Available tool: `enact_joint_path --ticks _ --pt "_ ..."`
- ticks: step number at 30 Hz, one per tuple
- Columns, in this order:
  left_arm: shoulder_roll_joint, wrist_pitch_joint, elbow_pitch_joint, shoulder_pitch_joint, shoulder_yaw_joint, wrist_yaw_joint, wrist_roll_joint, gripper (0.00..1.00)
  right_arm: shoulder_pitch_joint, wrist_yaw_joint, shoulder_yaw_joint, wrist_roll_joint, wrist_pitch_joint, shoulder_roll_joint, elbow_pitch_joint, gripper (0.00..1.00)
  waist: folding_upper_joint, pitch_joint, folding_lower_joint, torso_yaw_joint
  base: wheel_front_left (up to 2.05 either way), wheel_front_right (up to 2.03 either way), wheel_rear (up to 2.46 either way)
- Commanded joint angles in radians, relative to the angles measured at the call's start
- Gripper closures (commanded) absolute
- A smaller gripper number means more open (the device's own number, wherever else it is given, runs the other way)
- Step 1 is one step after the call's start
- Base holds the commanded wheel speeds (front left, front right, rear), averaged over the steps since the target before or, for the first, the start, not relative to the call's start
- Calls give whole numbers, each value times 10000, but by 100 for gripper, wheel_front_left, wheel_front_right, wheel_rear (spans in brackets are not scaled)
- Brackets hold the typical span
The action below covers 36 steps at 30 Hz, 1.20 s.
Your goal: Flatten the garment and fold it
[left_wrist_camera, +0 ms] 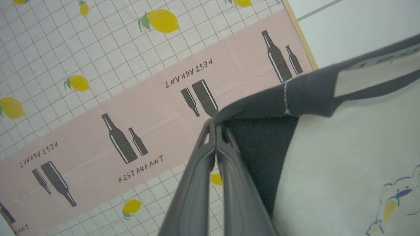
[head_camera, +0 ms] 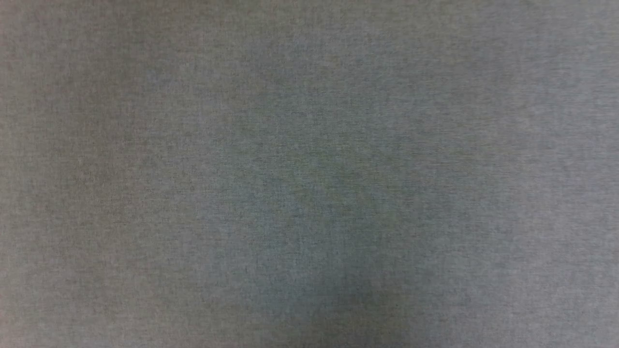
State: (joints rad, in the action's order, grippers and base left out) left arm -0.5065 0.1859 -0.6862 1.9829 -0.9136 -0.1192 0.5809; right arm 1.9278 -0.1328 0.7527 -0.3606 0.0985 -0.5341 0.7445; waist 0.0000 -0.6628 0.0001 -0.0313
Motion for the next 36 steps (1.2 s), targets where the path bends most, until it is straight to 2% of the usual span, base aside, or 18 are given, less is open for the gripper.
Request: enact_joint_path --ticks 1,8,12,22,29,36 --pt "-11 132 6 -593 -34 -108 123 100 -521 21 100 -144 187 57 192 100 0 -45 -1 -105 0 0 0" --pt "4 664 449 -3724 -230 -163 673 100 -2985 21 754 -821 1144 342 616 100 0 773 -1 -133 0 0 0" --pt "-427 741 967 -5782 -395 -229 739 100 -4599 21 1275 -1220 1429 262 248 100 0 1556 -1 -35 0 0 0" --pt "-1634 756 3794 -11292 19 -1182 1253 100 -8842 21 2300 -1977 1594 -746 -1724 100 0 3649 -1 71 0 0 0" --pt "-2312 704 5109 -14474 -622 -1717 1860 100 -11620 21 2577 -2380 1310 -1606 -2868 100 0 5067 -1 171 0 0 0" --pt "-2798 317 5807 -16647 -1393 -1884 2493 100 -14241 21 2125 -2751 834 -2203 -3810 100 0 6095 -1 211 0 0 0"
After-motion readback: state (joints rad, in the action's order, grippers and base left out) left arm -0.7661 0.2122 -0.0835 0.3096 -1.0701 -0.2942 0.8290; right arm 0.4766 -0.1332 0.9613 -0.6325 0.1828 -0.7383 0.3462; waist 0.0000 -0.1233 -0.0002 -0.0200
